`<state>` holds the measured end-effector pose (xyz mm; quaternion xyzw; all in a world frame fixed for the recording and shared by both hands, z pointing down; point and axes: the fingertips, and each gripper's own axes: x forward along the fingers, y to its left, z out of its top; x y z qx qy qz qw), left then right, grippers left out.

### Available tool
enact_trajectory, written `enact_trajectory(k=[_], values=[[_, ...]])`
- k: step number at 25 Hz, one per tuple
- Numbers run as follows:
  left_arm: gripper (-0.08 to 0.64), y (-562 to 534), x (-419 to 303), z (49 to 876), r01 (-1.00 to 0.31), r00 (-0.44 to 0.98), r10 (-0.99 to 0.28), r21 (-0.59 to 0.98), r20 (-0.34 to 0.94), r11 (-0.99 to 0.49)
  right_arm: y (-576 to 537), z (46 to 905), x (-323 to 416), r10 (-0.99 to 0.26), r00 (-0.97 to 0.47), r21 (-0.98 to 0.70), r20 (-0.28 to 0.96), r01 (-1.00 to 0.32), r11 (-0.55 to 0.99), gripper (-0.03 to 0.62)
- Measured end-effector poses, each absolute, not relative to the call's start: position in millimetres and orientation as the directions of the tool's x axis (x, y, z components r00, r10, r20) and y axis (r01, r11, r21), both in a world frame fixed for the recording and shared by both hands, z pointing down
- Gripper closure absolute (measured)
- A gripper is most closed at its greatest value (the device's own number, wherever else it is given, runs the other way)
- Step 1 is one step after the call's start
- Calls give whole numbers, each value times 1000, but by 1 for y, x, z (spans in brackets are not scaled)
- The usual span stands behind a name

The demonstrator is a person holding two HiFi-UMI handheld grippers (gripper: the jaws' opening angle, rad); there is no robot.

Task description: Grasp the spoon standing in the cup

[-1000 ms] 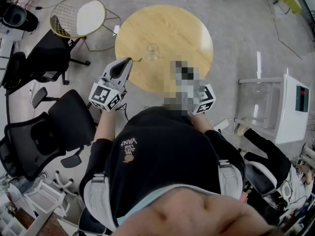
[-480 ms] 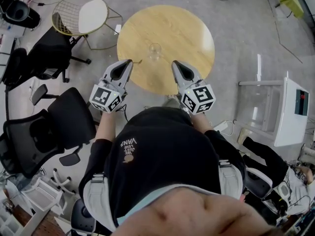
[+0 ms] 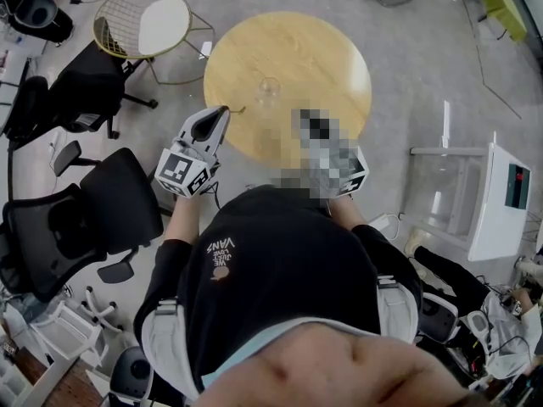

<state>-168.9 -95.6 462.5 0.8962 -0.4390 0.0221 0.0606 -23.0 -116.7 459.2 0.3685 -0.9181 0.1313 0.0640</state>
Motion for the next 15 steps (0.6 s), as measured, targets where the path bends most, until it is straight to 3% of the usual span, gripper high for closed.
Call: enact_trajectory(k=[15], values=[[548, -98, -166, 464, -806, 592, -799, 84, 104, -586, -126, 464, -24, -633, -738, -179, 235, -673, 718, 595]])
